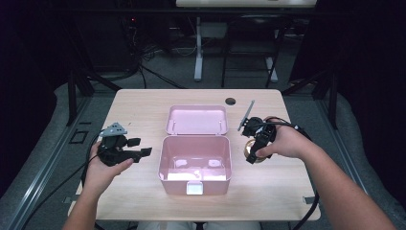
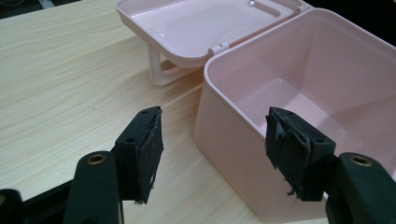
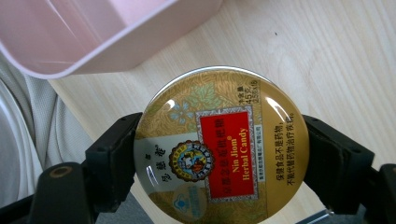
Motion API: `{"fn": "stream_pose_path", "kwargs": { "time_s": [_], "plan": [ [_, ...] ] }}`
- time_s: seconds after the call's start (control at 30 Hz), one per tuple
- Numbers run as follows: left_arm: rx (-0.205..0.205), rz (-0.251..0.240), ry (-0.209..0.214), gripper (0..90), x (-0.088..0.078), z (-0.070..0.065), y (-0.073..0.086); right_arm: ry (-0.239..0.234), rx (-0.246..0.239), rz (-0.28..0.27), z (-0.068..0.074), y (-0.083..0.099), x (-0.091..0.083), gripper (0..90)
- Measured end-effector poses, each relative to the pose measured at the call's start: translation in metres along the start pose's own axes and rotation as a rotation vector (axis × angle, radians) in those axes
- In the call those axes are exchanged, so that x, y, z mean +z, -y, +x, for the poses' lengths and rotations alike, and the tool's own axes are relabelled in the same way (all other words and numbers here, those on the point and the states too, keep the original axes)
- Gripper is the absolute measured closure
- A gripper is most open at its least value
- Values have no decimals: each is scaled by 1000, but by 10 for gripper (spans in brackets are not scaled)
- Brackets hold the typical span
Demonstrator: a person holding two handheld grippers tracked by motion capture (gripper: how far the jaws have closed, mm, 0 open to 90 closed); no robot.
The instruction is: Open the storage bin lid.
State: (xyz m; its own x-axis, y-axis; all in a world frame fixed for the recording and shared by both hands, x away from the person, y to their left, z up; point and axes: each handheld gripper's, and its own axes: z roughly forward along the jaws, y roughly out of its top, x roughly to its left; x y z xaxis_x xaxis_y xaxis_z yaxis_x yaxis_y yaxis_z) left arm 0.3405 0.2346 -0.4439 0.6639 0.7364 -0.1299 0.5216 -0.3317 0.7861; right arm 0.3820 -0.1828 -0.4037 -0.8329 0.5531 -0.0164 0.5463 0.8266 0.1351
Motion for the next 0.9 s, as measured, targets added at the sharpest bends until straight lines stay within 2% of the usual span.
{"fn": "stream_pose_path", "kwargs": {
  "time_s": [0.4, 0.6, 0.9],
  "plan": [
    [0, -1, 3, 365, 1, 1, 0, -1, -142, 3, 15, -25, -9, 200],
    [1, 1, 2, 365, 0, 1, 0, -2, -191, 10, 23, -34, -7, 200],
    [0, 2, 1, 365, 1, 0, 0, -9, -237, 7, 35, -48, -7, 200]
  ]
}}
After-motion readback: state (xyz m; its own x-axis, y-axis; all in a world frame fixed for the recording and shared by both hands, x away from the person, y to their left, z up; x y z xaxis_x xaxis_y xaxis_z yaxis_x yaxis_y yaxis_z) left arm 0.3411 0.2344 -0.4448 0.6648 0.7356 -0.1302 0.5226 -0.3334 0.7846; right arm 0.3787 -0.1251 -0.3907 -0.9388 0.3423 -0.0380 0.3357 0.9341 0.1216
